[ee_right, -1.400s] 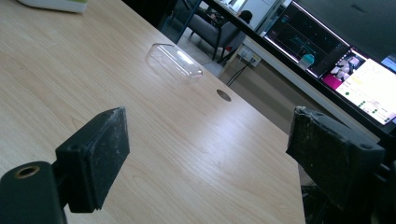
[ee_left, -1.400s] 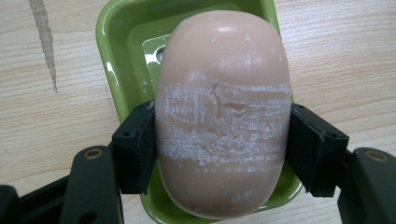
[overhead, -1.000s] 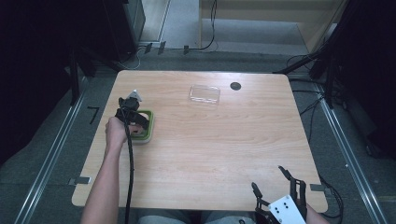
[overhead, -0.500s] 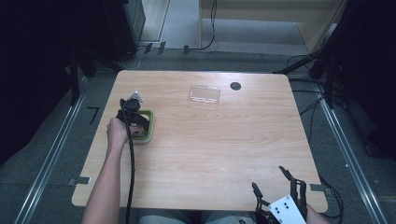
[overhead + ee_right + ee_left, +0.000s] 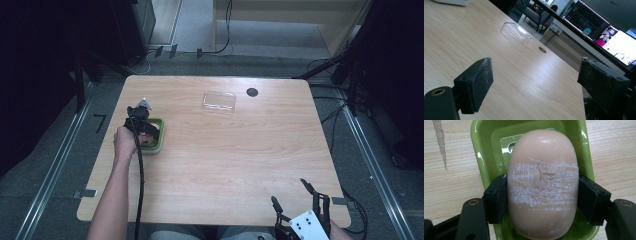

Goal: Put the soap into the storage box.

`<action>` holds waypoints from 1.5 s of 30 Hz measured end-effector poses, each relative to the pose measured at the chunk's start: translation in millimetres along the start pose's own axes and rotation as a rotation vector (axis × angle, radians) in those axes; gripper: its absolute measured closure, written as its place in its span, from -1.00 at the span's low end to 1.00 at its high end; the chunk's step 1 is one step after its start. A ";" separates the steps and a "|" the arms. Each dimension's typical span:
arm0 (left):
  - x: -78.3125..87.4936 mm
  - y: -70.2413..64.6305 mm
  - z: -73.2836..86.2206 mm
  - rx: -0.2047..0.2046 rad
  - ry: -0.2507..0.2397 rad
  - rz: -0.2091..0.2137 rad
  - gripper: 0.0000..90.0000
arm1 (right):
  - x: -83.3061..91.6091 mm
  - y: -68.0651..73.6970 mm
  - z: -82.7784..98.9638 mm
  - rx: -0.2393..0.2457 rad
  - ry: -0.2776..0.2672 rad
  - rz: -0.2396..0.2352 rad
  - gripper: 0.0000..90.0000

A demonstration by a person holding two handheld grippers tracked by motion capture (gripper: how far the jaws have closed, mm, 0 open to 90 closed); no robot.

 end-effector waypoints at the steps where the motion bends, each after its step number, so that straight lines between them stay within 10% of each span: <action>1: 0.1 0.4 0.5 -0.003 0.001 -0.001 -0.27 | -0.1 0.0 0.1 0.001 0.000 0.000 -0.71; 23: 1.4 -1.2 -0.8 -0.009 0.007 -0.021 -0.28 | 2.4 -1.2 2.4 -0.003 0.007 0.004 -0.71; 45: 24.8 -2.3 6.5 -0.020 -0.012 -0.006 -0.70 | 6.4 -1.1 1.6 0.003 0.011 0.015 -0.71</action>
Point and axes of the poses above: each handheld gripper's, and its own axes: x roughly backward along the jaws, z roughly out of its underside, y roughly to its left, the point moved 3 cm from there along -x, roughly forward along the jaws, and after that the axes turned 8 degrees about x, right-handed, at the moved point
